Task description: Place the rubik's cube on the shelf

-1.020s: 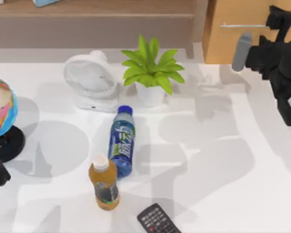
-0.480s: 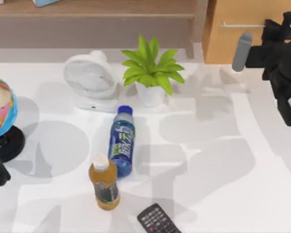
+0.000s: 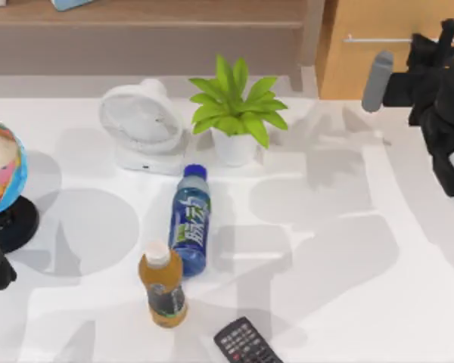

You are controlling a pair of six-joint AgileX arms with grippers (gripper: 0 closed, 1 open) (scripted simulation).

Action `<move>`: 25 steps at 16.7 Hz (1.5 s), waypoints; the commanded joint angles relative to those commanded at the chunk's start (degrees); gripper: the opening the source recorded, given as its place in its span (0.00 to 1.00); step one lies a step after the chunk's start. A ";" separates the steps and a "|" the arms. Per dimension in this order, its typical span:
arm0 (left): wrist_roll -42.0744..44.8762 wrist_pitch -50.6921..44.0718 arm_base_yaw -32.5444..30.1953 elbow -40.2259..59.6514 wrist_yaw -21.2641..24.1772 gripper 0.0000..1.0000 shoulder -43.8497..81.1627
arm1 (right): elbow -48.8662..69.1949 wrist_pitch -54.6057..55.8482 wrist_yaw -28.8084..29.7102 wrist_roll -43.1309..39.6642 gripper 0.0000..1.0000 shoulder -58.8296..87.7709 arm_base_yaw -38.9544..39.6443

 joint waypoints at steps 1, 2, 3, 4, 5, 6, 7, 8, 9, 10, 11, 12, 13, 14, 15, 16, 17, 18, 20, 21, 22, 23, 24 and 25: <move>0.00 0.00 0.00 0.00 0.00 1.00 0.00 | -0.07 -0.18 0.03 0.17 0.00 0.06 0.18; 0.00 0.00 0.00 0.00 0.00 1.00 0.00 | -0.26 -0.03 0.12 0.16 0.00 -0.10 0.20; 0.00 0.00 0.00 0.00 0.00 1.00 0.00 | -1.01 0.56 0.33 0.16 0.00 -0.63 0.30; 0.00 0.00 0.00 0.00 0.00 1.00 0.00 | -2.35 1.53 0.56 0.19 0.00 -1.38 0.48; 0.00 0.00 0.00 0.00 0.00 1.00 0.00 | -4.08 2.61 0.76 0.24 0.00 -2.21 0.68; 0.00 0.00 0.00 0.00 0.00 1.00 0.00 | -5.96 3.66 0.90 0.27 0.00 -2.97 0.91; 0.00 0.00 0.00 0.00 0.00 1.00 0.00 | -8.17 4.44 1.00 0.27 0.00 -3.70 1.20; 0.00 0.00 0.00 0.00 0.00 1.00 0.00 | -10.79 5.17 1.19 0.28 0.00 -4.23 1.39; 0.00 0.00 0.00 0.00 0.00 1.00 0.00 | -13.09 6.22 1.47 0.32 0.00 -4.82 1.49; 0.00 0.00 0.00 0.00 0.00 1.00 0.00 | -14.81 7.41 1.69 0.33 0.00 -5.69 1.65; 0.00 0.00 0.00 0.00 0.00 1.00 0.00 | -15.91 8.45 1.90 0.33 0.00 -6.51 1.92; 0.00 0.00 0.00 0.00 0.00 1.00 0.00 | -16.44 9.00 2.00 0.27 0.00 -7.01 2.19; 0.00 0.00 0.00 0.00 0.00 1.00 0.00 | -16.50 9.06 2.00 0.26 0.00 -7.07 2.24; 0.00 0.00 0.00 0.00 0.00 1.00 0.00 | -16.50 9.06 2.00 0.26 0.00 -7.07 2.24; 0.00 0.00 0.00 0.00 0.00 1.00 0.00 | -16.50 9.06 2.00 0.26 0.00 -7.07 2.24; 0.00 0.00 0.00 0.00 0.00 1.00 0.00 | -16.28 8.94 1.93 0.27 0.00 -6.83 1.87; 0.00 0.00 0.00 0.00 0.00 1.00 0.00 | -16.47 9.10 2.05 0.22 0.00 -6.93 1.91; 0.00 0.00 0.00 0.00 0.00 1.00 0.00 | -17.25 9.74 2.36 0.15 0.00 -7.32 2.10; 0.00 0.00 0.00 0.00 0.00 1.00 0.00 | -20.07 12.03 2.96 0.24 0.00 -8.65 2.66; 0.00 0.00 0.00 0.00 0.00 1.00 0.00 | -21.92 13.04 3.16 0.26 0.00 -9.32 3.00; 0.00 0.00 0.00 0.00 0.00 1.00 0.00 | -24.32 13.76 3.36 0.26 0.00 -9.93 3.36; 0.00 0.00 0.00 0.00 0.00 1.00 0.00 | -26.84 14.69 3.67 0.28 0.00 -10.32 3.59; 0.00 0.00 0.00 0.00 0.00 1.00 0.00 | -28.86 15.84 4.01 0.31 0.00 -10.85 3.78; 0.00 0.00 0.00 0.00 0.00 1.00 0.00 | -30.29 16.99 4.33 0.32 0.00 -11.66 4.08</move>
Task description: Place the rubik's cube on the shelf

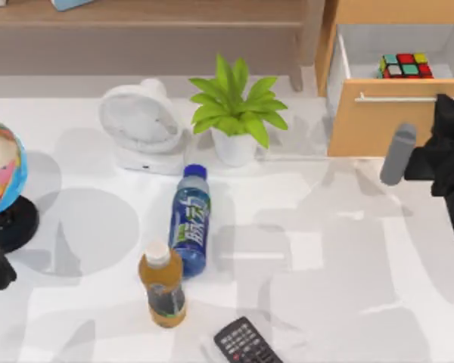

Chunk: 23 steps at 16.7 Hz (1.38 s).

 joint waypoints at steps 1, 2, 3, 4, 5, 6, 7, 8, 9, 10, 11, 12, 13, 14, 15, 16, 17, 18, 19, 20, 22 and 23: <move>0.00 0.00 0.00 0.00 0.00 1.00 0.00 | -0.82 0.86 0.27 0.03 0.00 -0.71 0.38; 0.00 0.00 0.00 0.00 0.00 1.00 0.00 | -1.09 1.17 0.34 0.03 0.00 -0.99 0.61; 0.00 0.00 0.00 0.00 0.00 1.00 0.00 | -1.09 1.17 0.34 0.03 0.00 -0.99 0.61; 0.00 0.00 0.00 0.00 0.00 1.00 0.00 | -1.09 1.17 0.34 0.03 0.00 -0.99 0.61; 0.00 0.00 0.00 0.00 0.00 1.00 0.00 | -0.84 1.10 0.25 -0.01 0.00 -0.82 0.26; 0.00 0.00 0.00 0.00 0.00 1.00 0.00 | -1.02 1.24 0.34 -0.01 0.00 -0.88 0.29; 0.00 0.00 0.00 0.00 0.00 1.00 0.00 | -1.75 1.79 0.64 -0.03 0.00 -1.11 0.42; 0.00 0.00 0.00 0.00 0.00 1.00 0.00 | -2.95 2.67 1.06 -0.05 0.00 -1.47 0.71; 0.00 0.00 0.00 0.00 0.00 1.00 0.00 | -4.51 3.80 1.54 -0.06 0.00 -1.91 1.14; 0.00 0.00 0.00 0.00 0.00 1.00 0.00 | -6.30 5.09 2.06 -0.06 0.00 -2.40 1.67; 0.00 0.00 0.00 0.00 0.00 1.00 0.00 | -8.19 6.44 2.59 -0.04 0.00 -2.91 2.26; 0.00 0.00 0.00 0.00 0.00 1.00 0.00 | -10.06 7.79 3.11 -0.01 0.00 -3.41 2.85; 0.00 0.00 0.00 0.00 0.00 1.00 0.00 | -11.79 9.02 3.58 0.02 0.00 -3.87 3.40; 0.00 0.00 0.00 0.00 0.00 1.00 0.00 | -13.27 10.07 3.97 0.05 0.00 -4.25 3.87; 0.00 0.00 0.00 0.00 0.00 1.00 0.00 | -14.36 10.84 4.24 0.07 0.00 -4.53 4.23; 0.00 0.00 0.00 0.00 0.00 1.00 0.00 | -14.93 11.25 4.37 0.07 0.00 -4.67 4.43; 0.00 0.00 0.00 0.00 0.00 1.00 0.00 | -15.00 11.30 4.38 0.08 0.00 -4.69 4.45; 0.00 0.00 0.00 0.00 0.00 1.00 0.00 | -15.00 11.30 4.38 0.08 0.00 -4.69 4.45; 0.00 0.00 0.00 0.00 0.00 1.00 0.00 | -15.00 11.30 4.38 0.08 0.00 -4.69 4.45; 0.00 0.00 0.00 0.00 0.00 1.00 0.00 | -15.00 11.30 4.38 0.08 0.00 -4.69 4.45; 0.00 0.00 0.00 0.00 0.00 1.00 0.00 | -15.00 11.30 4.38 0.08 0.15 -4.69 4.45; 0.00 0.00 0.00 0.00 0.00 1.00 0.00 | -15.00 11.30 4.38 0.08 0.23 -4.69 4.45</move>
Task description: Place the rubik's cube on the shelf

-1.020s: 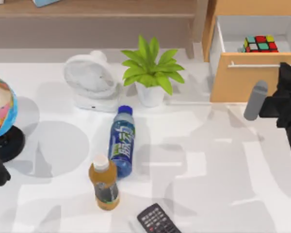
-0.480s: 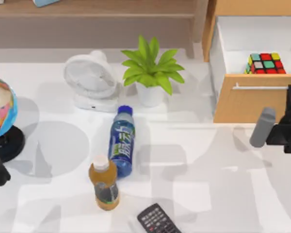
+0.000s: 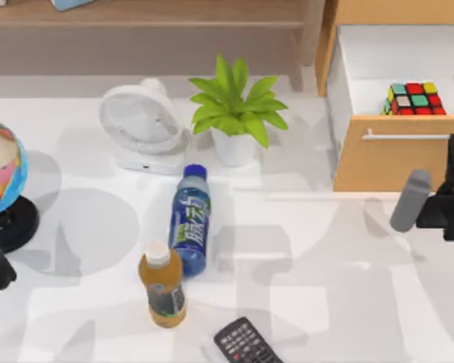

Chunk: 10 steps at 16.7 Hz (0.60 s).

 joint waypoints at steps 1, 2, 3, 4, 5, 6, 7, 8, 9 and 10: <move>0.00 0.00 0.00 0.00 0.00 1.00 0.00 | 0.00 0.00 0.00 0.00 0.30 0.00 0.00; 0.00 0.00 0.00 0.00 0.00 1.00 0.00 | 0.00 0.00 0.00 0.00 0.38 0.00 0.00; 0.00 0.00 0.00 0.00 0.00 1.00 0.00 | 0.00 0.00 0.00 0.00 0.45 0.00 0.00; 0.00 0.00 0.00 0.00 0.00 1.00 0.00 | 0.00 0.00 0.00 0.00 0.53 0.00 0.00; 0.00 0.00 0.00 0.00 0.00 1.00 0.00 | 0.00 0.00 0.00 0.00 0.60 0.00 0.00; 0.00 0.00 0.00 0.00 0.00 1.00 0.00 | 0.00 0.00 0.00 0.00 0.68 0.00 0.00; 0.00 0.00 0.00 0.00 0.00 1.00 0.00 | 0.00 0.00 0.00 0.00 0.75 0.00 0.00; 0.00 0.00 0.00 0.00 0.00 1.00 0.00 | 0.00 0.00 0.00 0.00 0.83 0.00 0.00; 0.00 0.00 0.00 0.00 0.00 1.00 0.00 | 0.00 0.00 0.00 0.00 0.90 0.00 0.00; 0.00 0.00 0.00 0.00 0.00 1.00 0.00 | 0.00 0.00 0.00 0.00 0.98 0.00 0.00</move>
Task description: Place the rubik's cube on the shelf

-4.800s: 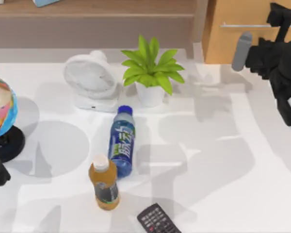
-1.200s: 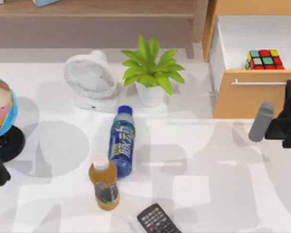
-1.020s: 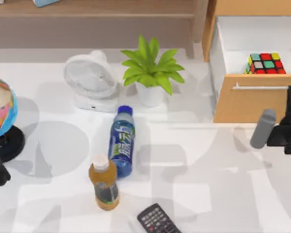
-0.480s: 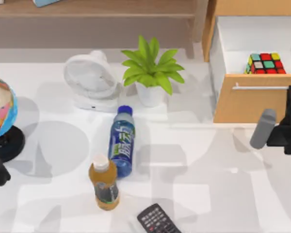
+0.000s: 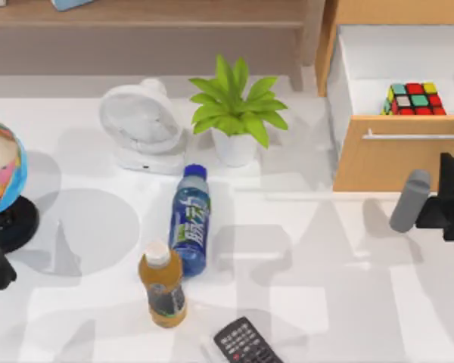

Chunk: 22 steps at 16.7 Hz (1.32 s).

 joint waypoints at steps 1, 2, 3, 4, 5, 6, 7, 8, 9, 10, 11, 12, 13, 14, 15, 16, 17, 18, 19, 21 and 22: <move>0.00 0.00 0.00 0.00 0.00 1.00 0.00 | 0.00 0.00 0.00 0.00 1.00 0.00 0.00; 0.00 0.00 0.00 0.00 0.00 1.00 0.00 | 0.00 0.00 0.00 0.00 1.00 0.00 0.00; 0.00 0.00 0.00 0.00 0.00 1.00 0.00 | 0.00 0.00 0.00 0.00 1.00 0.00 0.00; 0.00 0.00 0.00 0.00 0.00 1.00 0.00 | 0.00 0.00 0.00 0.00 1.00 0.00 0.00; 0.00 0.00 0.00 0.00 0.00 1.00 0.00 | 0.00 0.00 0.00 0.00 1.00 0.00 0.00; 0.00 0.00 0.00 0.00 0.00 1.00 0.00 | 0.00 0.00 0.00 0.00 1.00 0.00 0.00; 0.00 0.00 0.00 0.00 0.00 1.00 0.00 | 0.00 0.00 0.00 0.00 1.00 0.00 0.00; 0.00 0.00 0.00 0.00 0.00 1.00 0.00 | 0.00 0.00 0.00 0.00 1.00 0.00 0.00; 0.00 0.00 0.00 0.00 0.00 1.00 0.00 | 0.10 -0.01 0.00 0.00 1.00 0.01 -0.05; 0.00 0.00 0.00 0.00 0.00 1.00 0.00 | -0.07 0.16 0.12 -0.01 1.00 -0.01 -0.01; 0.00 0.00 0.00 0.00 0.00 1.00 0.00 | -0.66 0.70 0.40 -0.02 1.00 -0.07 0.21; 0.00 0.00 0.00 0.00 0.00 1.00 0.00 | -1.53 1.46 0.73 -0.01 1.00 -0.14 0.61; 0.00 0.00 0.00 0.00 0.00 1.00 0.00 | -2.50 2.30 1.10 0.00 1.00 -0.25 1.06; 0.00 0.00 0.00 0.00 0.00 1.00 0.00 | -3.40 3.08 1.45 0.02 1.00 -0.36 1.45; 0.00 0.00 0.00 0.00 0.00 1.00 0.00 | -4.03 3.62 1.73 0.03 1.00 -0.45 1.70; 0.00 0.00 0.00 0.00 0.00 1.00 0.00 | -4.19 3.77 1.80 0.03 1.00 -0.48 1.76; 0.00 0.00 0.00 0.00 0.00 1.00 0.00 | -4.19 3.77 1.80 0.03 1.00 -0.48 1.76; 0.00 0.00 0.00 0.00 0.00 1.00 0.00 | -4.19 3.77 1.80 0.03 1.00 -0.48 1.76; 0.00 0.00 0.00 0.00 0.00 1.00 0.00 | -4.18 2.44 1.70 0.03 1.00 2.88 1.58; 0.00 0.00 0.00 0.00 0.00 1.00 0.00 | -4.06 2.21 1.63 0.34 1.00 2.47 1.77; 0.00 0.00 0.00 0.00 0.00 1.00 0.00 | -3.82 1.72 1.48 0.94 1.00 1.69 2.16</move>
